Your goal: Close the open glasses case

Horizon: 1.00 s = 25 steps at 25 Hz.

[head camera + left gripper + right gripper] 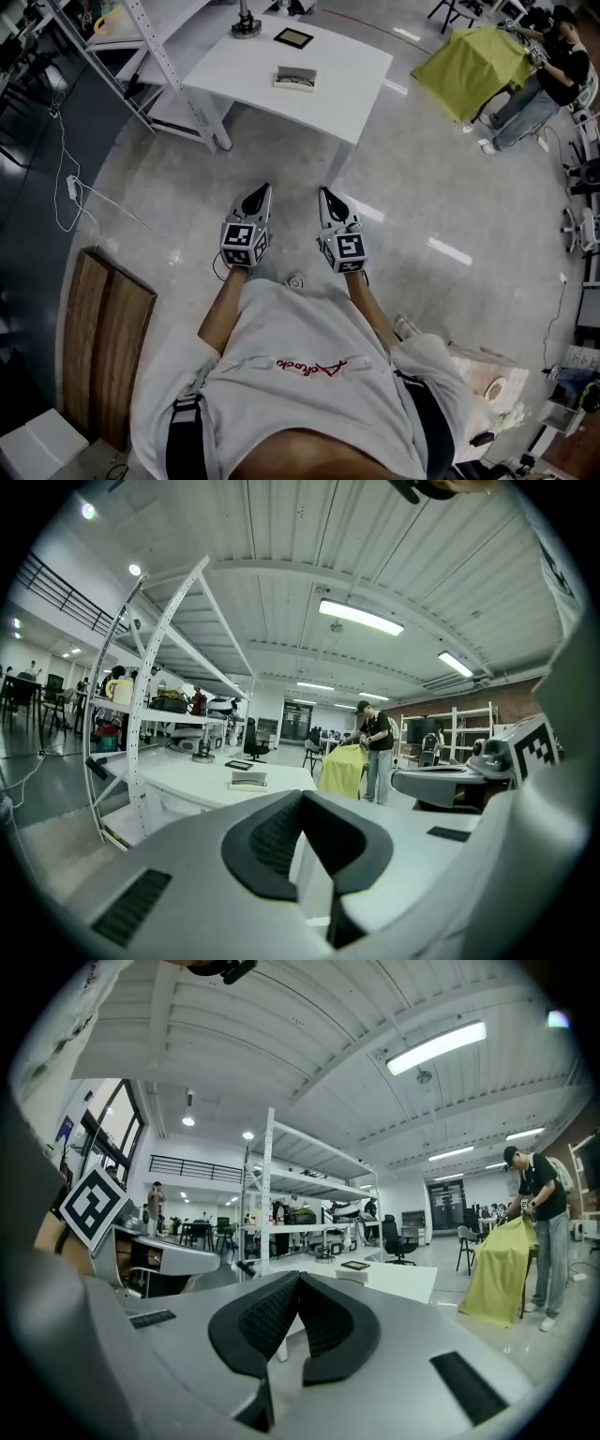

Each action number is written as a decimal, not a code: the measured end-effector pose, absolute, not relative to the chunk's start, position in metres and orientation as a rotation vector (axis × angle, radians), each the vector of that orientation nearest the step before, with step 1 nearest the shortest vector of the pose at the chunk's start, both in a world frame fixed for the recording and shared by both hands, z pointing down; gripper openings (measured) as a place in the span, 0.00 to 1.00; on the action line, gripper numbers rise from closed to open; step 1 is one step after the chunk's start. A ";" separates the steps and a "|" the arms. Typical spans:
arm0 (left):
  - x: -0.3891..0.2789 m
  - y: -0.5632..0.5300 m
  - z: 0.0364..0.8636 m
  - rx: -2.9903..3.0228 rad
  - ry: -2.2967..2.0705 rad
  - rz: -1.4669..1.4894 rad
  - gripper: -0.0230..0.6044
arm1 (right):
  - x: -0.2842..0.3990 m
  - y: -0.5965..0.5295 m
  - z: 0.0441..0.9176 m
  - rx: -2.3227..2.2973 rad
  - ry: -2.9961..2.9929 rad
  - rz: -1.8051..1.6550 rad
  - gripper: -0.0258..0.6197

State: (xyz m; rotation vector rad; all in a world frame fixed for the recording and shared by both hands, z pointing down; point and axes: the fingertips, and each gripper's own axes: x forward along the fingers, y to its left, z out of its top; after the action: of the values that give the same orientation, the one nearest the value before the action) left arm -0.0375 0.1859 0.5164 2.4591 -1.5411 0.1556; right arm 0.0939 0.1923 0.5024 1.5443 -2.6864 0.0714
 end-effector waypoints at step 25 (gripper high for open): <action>-0.040 0.131 0.521 2.436 -1.583 0.124 0.09 | 0.089 0.141 0.512 1.506 -2.716 0.074 0.08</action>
State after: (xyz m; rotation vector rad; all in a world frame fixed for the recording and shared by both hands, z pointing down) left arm -0.0396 0.1307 0.5208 2.4356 -1.5826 0.1237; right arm 0.0887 0.1405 0.5118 1.5059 -2.7157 0.0738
